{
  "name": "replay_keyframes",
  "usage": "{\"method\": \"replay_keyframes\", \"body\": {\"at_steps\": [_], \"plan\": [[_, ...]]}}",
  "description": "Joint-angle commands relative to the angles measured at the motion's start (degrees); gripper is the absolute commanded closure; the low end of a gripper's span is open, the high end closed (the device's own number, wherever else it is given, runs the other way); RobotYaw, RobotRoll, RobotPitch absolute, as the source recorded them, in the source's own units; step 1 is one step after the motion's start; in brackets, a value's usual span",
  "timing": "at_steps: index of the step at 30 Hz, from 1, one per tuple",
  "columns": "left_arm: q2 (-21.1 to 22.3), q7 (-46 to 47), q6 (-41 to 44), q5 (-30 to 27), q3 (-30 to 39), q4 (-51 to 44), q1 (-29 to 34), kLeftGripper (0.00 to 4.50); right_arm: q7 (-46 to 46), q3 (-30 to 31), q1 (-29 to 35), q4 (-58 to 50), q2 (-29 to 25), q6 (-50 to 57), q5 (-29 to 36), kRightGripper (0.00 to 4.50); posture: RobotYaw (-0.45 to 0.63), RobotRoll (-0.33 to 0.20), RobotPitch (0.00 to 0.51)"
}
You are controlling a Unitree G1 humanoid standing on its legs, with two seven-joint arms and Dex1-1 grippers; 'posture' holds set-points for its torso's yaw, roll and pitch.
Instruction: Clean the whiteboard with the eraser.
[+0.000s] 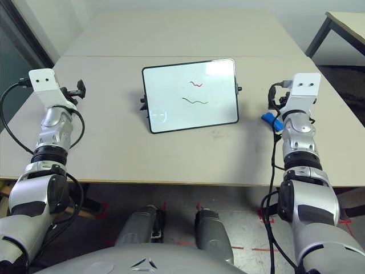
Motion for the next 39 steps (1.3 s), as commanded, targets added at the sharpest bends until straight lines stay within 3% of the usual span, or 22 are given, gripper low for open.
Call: {"method": "replay_keyframes", "body": {"at_steps": [1, 6, 14, 18, 25, 31, 39], "plan": [[-0.15, -0.24, -0.28, 0.13, -0.19, 0.83, -0.82, 0.04, 0.27, 0.07, 0.4, -1.11, 0.3, 0.78, 0.18, 0.0, 0.19, 0.0, 0.054], [-0.11, -0.38, -0.39, 0.16, -0.2, 1.04, -0.66, 0.04, 0.64, -0.24, 0.54, -2.59, 0.3, 1.66, 0.53, 0.0, 0.16, 0.0, 0.045], [1.3, -4.0, -1.18, -0.29, -0.09, 2.27, -1.93, 0.04, 5.77, 1.67, 1.91, -11.51, -1.6, 12.0, 0.14, 0.0, 0.15, 0.0, 0.042], [3.16, -9.06, -1.25, -1.2, 0.27, 3.13, -3.09, 0.04, 10.89, 3.07, 2.97, -17.75, -4.28, 18.84, 0.46, 0.0, 0.15, 0.0, 0.049], [5.64, -27.22, 4.24, -3.35, -1.93, 1.33, -4.8, 0.04, 22.09, 7.17, 3.04, -24.15, -9.97, 32.72, 0.18, 0.0, 0.14, 0.0, 0.062], [6.53, -37.94, 10.97, -6.18, -2.84, -3.73, -5.56, 0.04, 28.94, 10.11, 1.34, -22.23, -13.49, 42.27, -0.09, 0.0, 0.15, 0.0, 0.065], [8.18, -51.97, 20.81, -8.39, -6.89, -14.53, -1.24, 0.04, 34.96, 13.82, -2.22, -11.01, -14.94, 39.24, -3.42, 0.0, 0.15, 0.0, 0.06]]}}
